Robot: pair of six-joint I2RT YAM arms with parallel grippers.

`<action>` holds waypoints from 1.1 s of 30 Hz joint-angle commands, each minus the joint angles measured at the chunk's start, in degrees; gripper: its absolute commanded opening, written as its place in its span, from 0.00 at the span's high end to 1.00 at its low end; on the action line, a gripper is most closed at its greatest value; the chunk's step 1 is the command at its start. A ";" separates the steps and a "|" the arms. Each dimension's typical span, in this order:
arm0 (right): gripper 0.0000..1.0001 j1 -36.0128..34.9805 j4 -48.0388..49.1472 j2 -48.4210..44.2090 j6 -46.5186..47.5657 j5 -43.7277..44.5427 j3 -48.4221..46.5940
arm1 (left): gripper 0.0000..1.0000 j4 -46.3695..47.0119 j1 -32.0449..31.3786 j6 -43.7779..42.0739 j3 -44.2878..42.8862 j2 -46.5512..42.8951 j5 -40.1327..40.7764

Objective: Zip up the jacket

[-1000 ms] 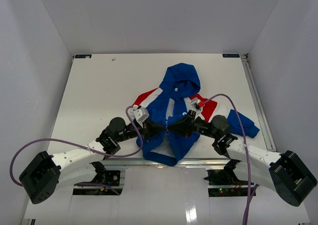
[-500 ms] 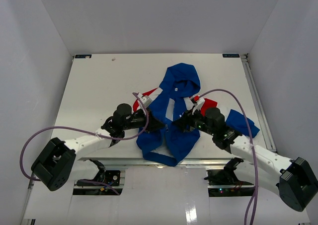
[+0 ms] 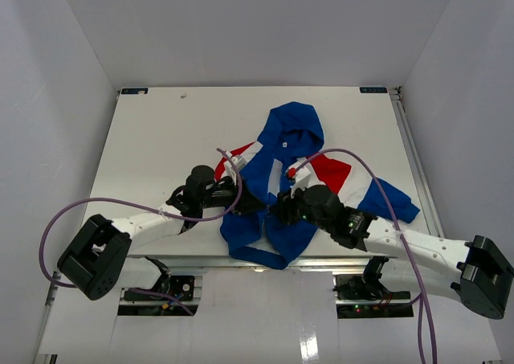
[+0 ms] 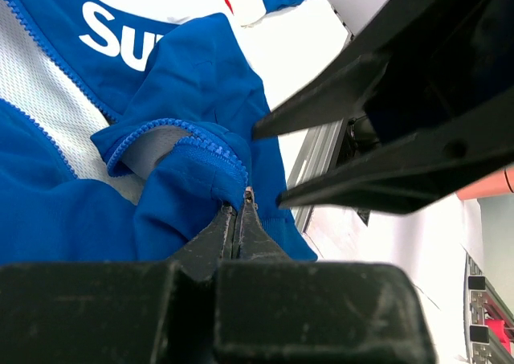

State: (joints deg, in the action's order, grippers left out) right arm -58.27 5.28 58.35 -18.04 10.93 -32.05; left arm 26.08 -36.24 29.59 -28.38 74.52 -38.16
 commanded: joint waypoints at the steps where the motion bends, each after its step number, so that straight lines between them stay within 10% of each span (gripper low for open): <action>1: 0.49 -3.19 4.73 -1.77 -3.46 7.12 2.72 | 1.00 0.90 0.38 0.12 -0.27 -1.10 -0.87; 33: 0.59 -4.48 13.08 5.57 -4.08 2.27 4.31 | 1.00 1.04 0.46 -0.50 0.55 -1.77 0.71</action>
State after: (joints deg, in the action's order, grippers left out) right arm -62.36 15.13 63.61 -22.00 13.13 -27.16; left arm 26.15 -36.12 29.56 -28.10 74.46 -37.92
